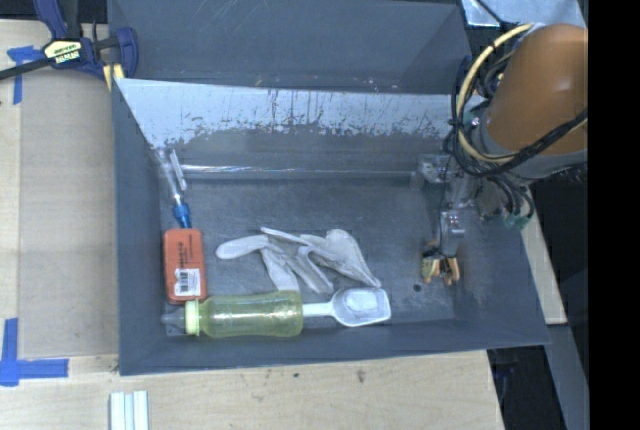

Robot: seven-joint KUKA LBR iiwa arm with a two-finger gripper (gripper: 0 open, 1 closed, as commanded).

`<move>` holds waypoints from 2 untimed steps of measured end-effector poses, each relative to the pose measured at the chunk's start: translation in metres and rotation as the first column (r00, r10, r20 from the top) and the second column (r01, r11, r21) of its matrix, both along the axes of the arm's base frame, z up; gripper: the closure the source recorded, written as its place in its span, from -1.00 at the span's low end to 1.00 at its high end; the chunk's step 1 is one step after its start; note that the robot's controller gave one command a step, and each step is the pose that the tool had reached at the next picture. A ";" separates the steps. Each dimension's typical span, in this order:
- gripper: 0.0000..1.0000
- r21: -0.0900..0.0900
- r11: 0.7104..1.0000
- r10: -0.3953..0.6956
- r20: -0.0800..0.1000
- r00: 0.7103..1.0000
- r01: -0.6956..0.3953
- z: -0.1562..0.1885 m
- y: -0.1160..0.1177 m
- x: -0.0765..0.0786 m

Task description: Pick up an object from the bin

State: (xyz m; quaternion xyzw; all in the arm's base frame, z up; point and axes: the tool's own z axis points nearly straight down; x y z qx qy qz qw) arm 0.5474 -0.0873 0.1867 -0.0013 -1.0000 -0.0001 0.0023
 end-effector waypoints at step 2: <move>-1.00 -0.004 0.998 0.056 0.015 0.998 -0.056 -0.030 0.022 0.010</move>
Offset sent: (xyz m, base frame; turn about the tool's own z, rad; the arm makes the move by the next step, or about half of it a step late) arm 0.0157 0.0573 -0.0839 -0.1422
